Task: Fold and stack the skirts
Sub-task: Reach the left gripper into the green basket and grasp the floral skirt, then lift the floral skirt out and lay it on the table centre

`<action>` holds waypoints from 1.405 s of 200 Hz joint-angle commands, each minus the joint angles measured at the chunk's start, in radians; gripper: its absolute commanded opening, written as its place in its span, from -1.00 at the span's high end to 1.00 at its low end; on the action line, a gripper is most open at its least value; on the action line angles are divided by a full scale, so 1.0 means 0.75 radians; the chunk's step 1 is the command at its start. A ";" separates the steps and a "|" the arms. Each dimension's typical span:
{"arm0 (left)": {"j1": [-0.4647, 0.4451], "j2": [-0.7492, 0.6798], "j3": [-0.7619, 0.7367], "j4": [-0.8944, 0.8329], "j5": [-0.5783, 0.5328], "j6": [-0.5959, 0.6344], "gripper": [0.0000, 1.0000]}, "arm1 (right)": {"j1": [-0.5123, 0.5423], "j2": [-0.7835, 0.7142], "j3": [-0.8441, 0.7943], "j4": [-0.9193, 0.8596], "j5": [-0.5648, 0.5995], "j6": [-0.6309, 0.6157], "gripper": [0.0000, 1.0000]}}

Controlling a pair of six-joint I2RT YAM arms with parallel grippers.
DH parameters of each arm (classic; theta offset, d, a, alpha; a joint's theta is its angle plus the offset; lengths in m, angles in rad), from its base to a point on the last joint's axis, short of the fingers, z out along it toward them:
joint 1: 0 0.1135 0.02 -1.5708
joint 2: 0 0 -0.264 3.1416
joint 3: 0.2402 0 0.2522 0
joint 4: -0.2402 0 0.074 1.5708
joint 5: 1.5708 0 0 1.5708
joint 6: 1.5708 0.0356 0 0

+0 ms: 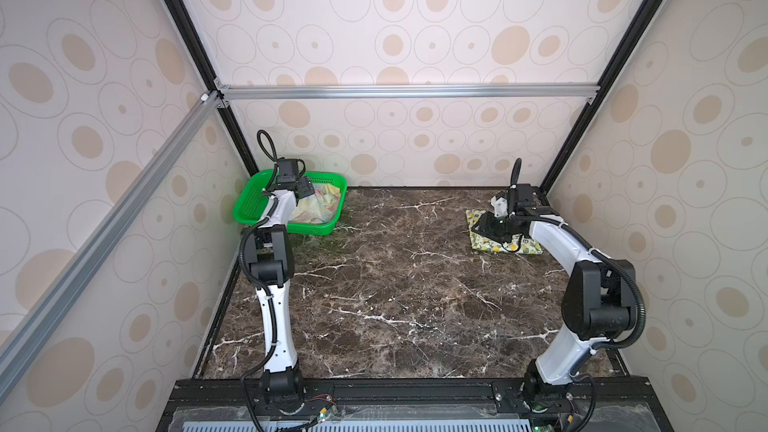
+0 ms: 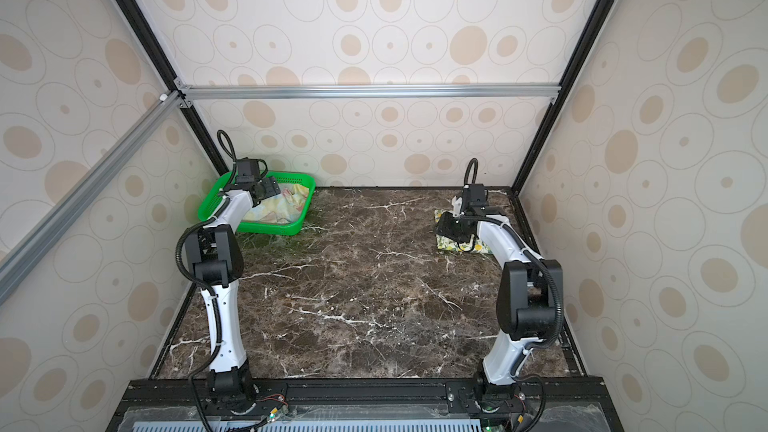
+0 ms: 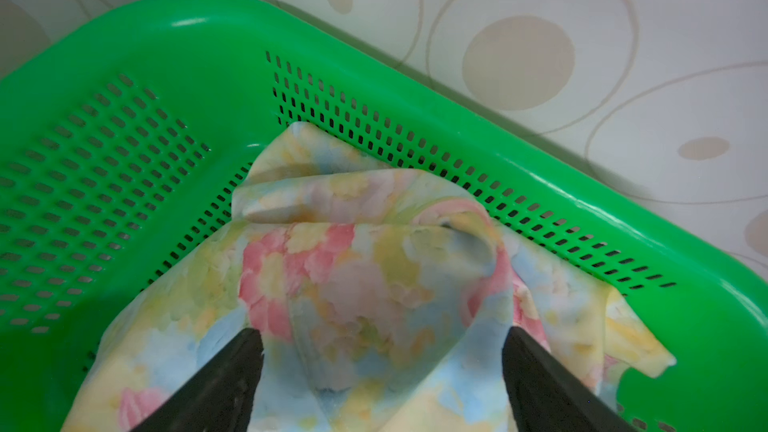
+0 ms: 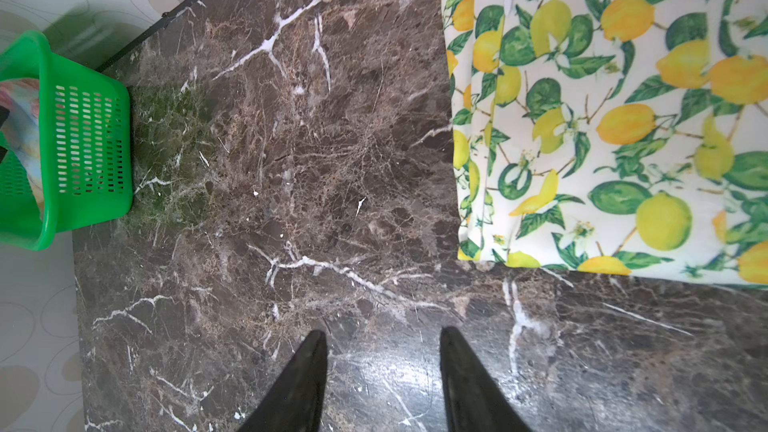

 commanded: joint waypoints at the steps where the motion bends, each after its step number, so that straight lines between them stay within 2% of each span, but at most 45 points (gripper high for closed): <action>1: 0.007 0.043 0.073 -0.002 0.011 0.055 -0.77 | -0.001 0.006 0.031 -0.032 0.004 -0.015 0.07; 25: 0.009 0.063 0.075 0.008 0.027 0.062 -0.62 | 0.000 -0.001 0.026 -0.031 0.004 -0.012 0.07; 44: 0.010 0.072 0.072 0.015 0.036 0.060 -0.35 | -0.001 -0.010 0.026 -0.035 0.009 -0.014 0.08; 62: 0.009 0.078 0.071 0.022 0.045 0.058 0.09 | 0.000 -0.020 0.027 -0.040 0.010 -0.012 0.08; 86: 0.007 0.054 0.038 0.051 0.077 0.062 1.00 | -0.002 -0.038 0.027 -0.045 0.013 -0.010 0.09; 138: 0.007 -0.176 -0.105 0.162 0.158 0.043 1.00 | -0.002 -0.111 0.003 -0.046 0.029 -0.006 0.09; 216: -0.003 -0.590 -0.097 0.192 0.345 0.003 1.00 | 0.000 -0.231 -0.054 -0.008 -0.008 0.022 0.09; 250: -0.047 -0.751 -0.077 0.198 0.436 -0.019 1.00 | 0.000 -0.294 -0.090 0.011 -0.028 0.039 0.09; 281: -0.140 -0.888 -0.087 0.203 0.512 -0.043 1.00 | -0.001 -0.366 -0.132 0.019 -0.045 0.050 0.09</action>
